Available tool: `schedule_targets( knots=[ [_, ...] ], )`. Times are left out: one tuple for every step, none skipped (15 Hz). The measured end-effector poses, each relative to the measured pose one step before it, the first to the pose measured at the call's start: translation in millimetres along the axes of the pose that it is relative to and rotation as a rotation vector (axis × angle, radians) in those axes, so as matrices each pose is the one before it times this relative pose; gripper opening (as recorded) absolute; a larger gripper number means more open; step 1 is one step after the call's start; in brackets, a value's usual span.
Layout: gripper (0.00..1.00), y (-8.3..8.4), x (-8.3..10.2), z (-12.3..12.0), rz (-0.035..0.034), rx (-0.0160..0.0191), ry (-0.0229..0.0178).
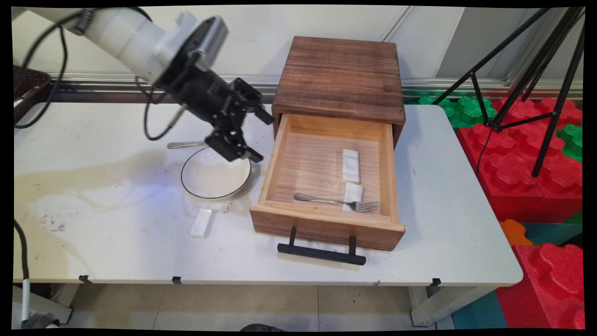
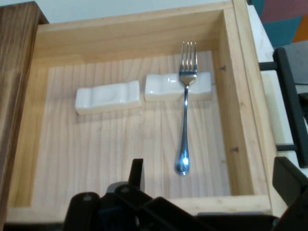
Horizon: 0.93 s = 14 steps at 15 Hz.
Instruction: Pick up the knife from the left of the white plate
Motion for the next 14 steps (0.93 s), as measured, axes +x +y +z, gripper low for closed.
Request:
schedule_targets(
  knots=[
    [1.00,0.23,-3.64,-6.70,-0.00540,-0.00305,-0.00073],
    [1.00,0.06,-3.14,-6.04,-0.00498,-0.00226,-0.00017],
    [1.00,0.07,-1.98,-3.78,-0.00331,-0.00116,0.00006],
    [1.00,-0.13,-2.63,-5.11,-0.00506,-0.00145,0.00053],
    [1.00,-0.26,-1.43,-2.86,-0.00313,-0.00103,0.00039],
    [1.00,-0.30,-2.32,-4.13,-0.00373,-0.00102,-0.00003],
    [1.00,-0.43,-2.70,-4.33,-0.00404,-0.00103,-0.00103],
    [1.00,-0.77,-2.83,-4.21,-0.00375,-0.00039,-0.00161],
    [1.00,-1.10,-2.06,-2.68,-0.00275,0.00098,-0.00218],
    [1.00,-0.86,-1.26,-1.61,-0.00127,0.00080,-0.00151],
    [1.00,-2.67,-2.90,-3.37,-0.00291,0.00564,-0.00454],
    [1.00,-2.06,-1.89,-2.06,-0.00131,0.00487,-0.00358],
    [1.00,-4.04,-3.09,-2.80,-0.00277,0.00990,-0.00681],
    [1.00,-4.85,-4.14,-3.17,-0.00225,0.01269,-0.01061]
  ],
)
